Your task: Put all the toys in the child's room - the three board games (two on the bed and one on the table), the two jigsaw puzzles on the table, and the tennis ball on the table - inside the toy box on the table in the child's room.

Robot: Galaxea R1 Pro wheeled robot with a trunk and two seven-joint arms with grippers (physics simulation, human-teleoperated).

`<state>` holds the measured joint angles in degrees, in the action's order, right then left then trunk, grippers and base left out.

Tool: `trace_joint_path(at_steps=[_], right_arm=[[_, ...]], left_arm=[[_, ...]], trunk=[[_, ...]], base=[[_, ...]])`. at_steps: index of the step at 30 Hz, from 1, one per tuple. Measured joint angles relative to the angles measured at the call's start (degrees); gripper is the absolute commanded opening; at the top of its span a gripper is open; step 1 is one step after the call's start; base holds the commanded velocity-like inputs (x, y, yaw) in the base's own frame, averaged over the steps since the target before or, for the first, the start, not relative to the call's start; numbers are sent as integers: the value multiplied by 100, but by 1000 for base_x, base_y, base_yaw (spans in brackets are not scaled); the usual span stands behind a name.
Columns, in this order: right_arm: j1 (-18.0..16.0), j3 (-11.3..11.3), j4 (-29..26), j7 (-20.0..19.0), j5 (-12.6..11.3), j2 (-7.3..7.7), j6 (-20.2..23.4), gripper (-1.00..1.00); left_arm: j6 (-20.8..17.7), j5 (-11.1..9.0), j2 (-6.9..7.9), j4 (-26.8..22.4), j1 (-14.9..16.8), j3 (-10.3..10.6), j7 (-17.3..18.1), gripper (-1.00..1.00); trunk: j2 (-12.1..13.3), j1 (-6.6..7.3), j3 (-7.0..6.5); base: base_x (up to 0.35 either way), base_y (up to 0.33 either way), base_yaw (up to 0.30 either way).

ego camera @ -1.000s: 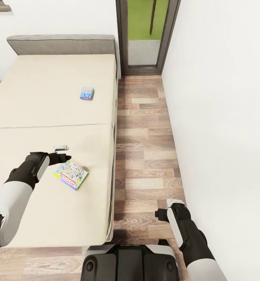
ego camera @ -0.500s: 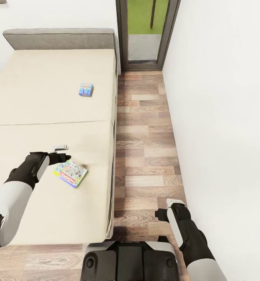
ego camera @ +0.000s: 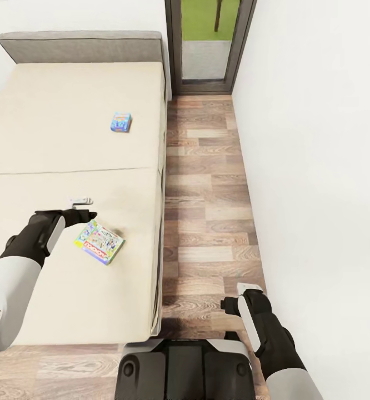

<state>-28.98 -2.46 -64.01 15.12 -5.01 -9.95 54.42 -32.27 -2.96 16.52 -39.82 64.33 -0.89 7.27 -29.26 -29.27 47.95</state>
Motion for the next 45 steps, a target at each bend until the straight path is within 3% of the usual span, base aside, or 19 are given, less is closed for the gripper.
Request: trace_joint_path(at_steps=[13,45], right_arm=[[0,0,0,1,7,0,0,100],[0,1,0,0,8,0,0,100]], left_arm=[[-25,-35,54,-220,189,-7,-22,100],[11,-48,39,-222,201,-6,7,100]], trunk=[[0,0,123],[0,0,426]], base=[[0,0,0],[0,0,0]])
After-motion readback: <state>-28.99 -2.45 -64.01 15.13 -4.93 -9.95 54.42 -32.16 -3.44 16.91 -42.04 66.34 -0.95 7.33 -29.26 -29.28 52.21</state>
